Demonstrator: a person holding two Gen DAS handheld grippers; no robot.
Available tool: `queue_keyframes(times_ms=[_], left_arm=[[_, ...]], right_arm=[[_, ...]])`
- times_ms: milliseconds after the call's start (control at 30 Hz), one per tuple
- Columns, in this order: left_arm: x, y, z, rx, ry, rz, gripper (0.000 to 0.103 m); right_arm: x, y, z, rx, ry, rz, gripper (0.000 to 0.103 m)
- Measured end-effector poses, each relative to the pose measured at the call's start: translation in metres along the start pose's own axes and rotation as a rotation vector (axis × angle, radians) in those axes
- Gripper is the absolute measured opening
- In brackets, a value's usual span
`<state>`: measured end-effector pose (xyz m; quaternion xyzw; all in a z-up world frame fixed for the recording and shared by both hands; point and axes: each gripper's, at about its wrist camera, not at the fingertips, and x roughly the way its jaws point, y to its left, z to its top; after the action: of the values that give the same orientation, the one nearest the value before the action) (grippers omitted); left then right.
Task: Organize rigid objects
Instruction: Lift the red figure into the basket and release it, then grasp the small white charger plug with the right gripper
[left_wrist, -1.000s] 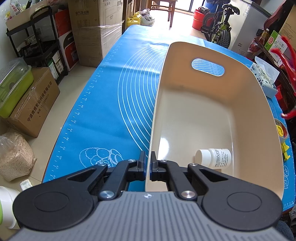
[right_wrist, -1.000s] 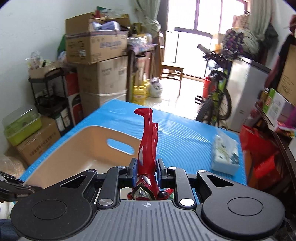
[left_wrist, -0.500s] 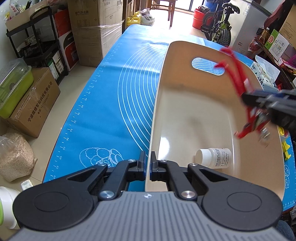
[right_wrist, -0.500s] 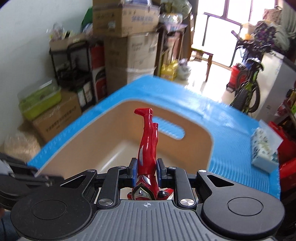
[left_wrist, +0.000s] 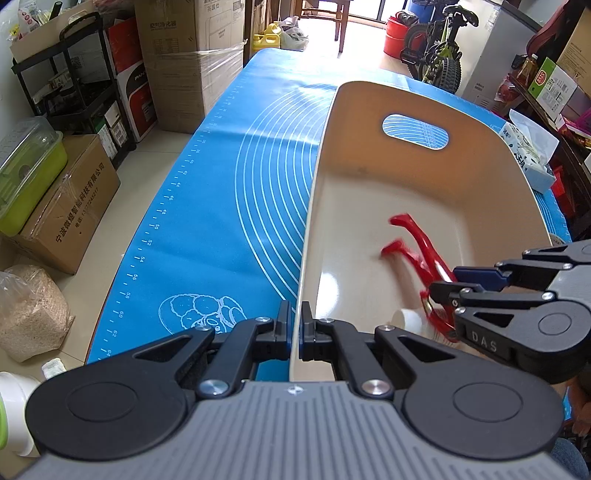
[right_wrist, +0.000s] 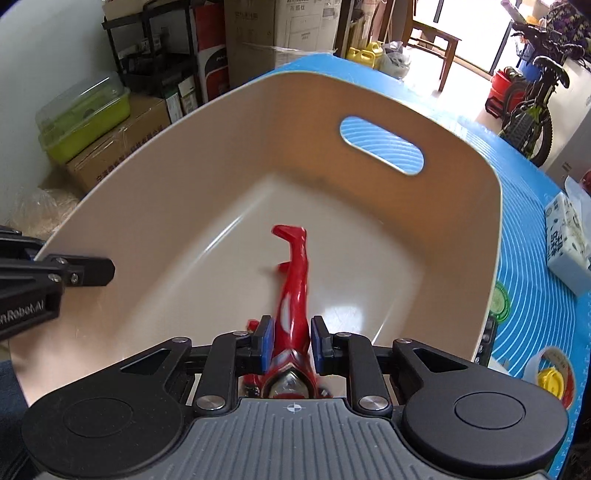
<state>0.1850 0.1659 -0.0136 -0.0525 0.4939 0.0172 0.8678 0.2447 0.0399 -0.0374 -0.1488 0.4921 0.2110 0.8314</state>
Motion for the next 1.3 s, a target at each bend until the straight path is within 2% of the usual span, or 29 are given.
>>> queue_keyframes(times_ms=[100,167,233,267,300,400,500,567,833,1100,1300], left_arm=[[0.000,0.000,0.000,0.000,0.000,0.000,0.005],[0.000,0.000,0.000,0.000,0.000,0.000,0.005],[0.000,-0.001,0.000,0.001,0.001,0.002,0.005],[0.000,-0.001,0.000,0.001,0.001,0.002,0.005],[0.000,-0.001,0.000,0.000,0.002,0.002,0.005],[0.000,-0.001,0.001,0.001,0.002,0.003,0.005],[0.000,0.000,0.001,-0.001,0.003,0.002,0.005],[0.000,0.000,0.001,0.001,0.003,0.003,0.005],[0.001,0.000,0.001,0.001,0.003,0.003,0.005],[0.001,0.001,0.002,-0.001,0.004,0.003,0.005],[0.001,0.000,0.002,-0.001,0.004,0.003,0.005]], right_arm=[[-0.004,-0.001,-0.002,0.008,-0.019,0.000,0.046],[-0.013,-0.003,-0.003,0.016,-0.046,0.003,0.060],[-0.025,-0.006,-0.004,0.018,-0.077,0.022,0.066],[-0.031,-0.007,-0.005,0.029,-0.093,0.016,0.075],[-0.037,-0.009,-0.006,0.043,-0.112,0.010,0.078],[-0.054,-0.018,-0.008,0.082,-0.165,0.025,0.081],[-0.072,-0.029,-0.013,0.110,-0.207,0.001,0.085],[-0.082,-0.036,-0.017,0.115,-0.234,-0.022,0.096],[-0.108,-0.083,-0.032,0.198,-0.285,-0.098,0.097],[-0.104,-0.135,-0.066,0.297,-0.259,-0.200,0.097],[-0.079,-0.162,-0.094,0.376,-0.201,-0.238,0.097]])
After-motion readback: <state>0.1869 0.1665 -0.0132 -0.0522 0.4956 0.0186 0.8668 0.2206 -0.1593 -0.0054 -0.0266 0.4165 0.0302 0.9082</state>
